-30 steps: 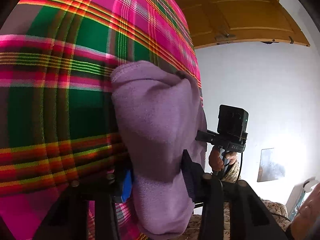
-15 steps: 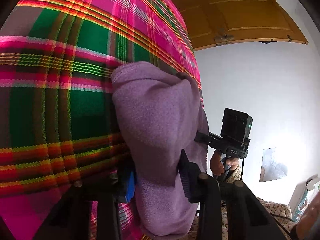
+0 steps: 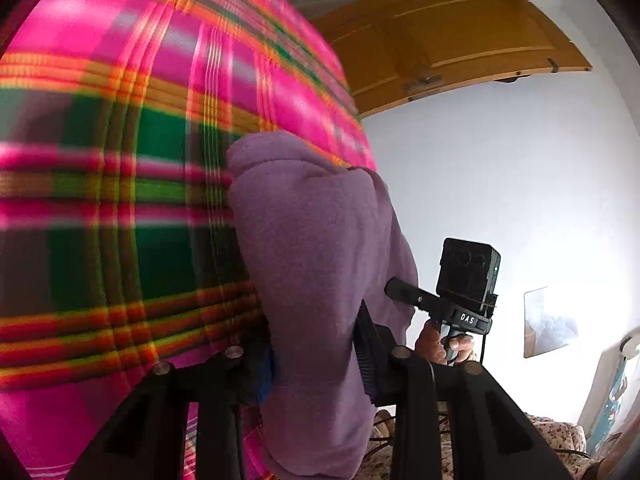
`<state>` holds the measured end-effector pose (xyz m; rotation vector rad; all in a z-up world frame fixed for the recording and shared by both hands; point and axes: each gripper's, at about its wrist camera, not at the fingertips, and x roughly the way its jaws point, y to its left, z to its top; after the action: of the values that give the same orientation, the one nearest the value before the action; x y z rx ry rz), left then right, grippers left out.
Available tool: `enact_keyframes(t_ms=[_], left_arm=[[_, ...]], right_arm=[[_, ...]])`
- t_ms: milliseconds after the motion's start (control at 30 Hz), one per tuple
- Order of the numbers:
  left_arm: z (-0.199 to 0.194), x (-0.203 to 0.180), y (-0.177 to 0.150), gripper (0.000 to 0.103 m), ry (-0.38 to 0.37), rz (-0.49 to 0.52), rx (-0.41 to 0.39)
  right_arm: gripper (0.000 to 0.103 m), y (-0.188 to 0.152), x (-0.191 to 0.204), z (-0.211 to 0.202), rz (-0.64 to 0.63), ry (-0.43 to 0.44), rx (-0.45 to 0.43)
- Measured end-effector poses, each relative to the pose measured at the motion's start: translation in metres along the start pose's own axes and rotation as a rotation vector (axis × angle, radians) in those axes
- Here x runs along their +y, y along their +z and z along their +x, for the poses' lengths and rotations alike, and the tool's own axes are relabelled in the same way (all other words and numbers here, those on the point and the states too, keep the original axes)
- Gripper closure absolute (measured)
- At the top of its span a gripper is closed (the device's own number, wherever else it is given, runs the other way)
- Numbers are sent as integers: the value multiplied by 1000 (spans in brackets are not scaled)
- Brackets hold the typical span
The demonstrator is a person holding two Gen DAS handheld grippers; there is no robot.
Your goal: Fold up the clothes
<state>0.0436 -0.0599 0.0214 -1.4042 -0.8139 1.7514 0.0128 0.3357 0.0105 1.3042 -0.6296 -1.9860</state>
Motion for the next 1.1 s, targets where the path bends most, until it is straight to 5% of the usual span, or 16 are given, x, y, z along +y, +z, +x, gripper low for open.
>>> enact_keyframes(t_ms=[300,1100], left_arm=[[-44,-3,39,68,46,23,-91],[-107,82,195,68,231,-71,-275]], right_arm=[[82,32,45,21,-71,27,-26],[82,170,111,181,-161,34,21]])
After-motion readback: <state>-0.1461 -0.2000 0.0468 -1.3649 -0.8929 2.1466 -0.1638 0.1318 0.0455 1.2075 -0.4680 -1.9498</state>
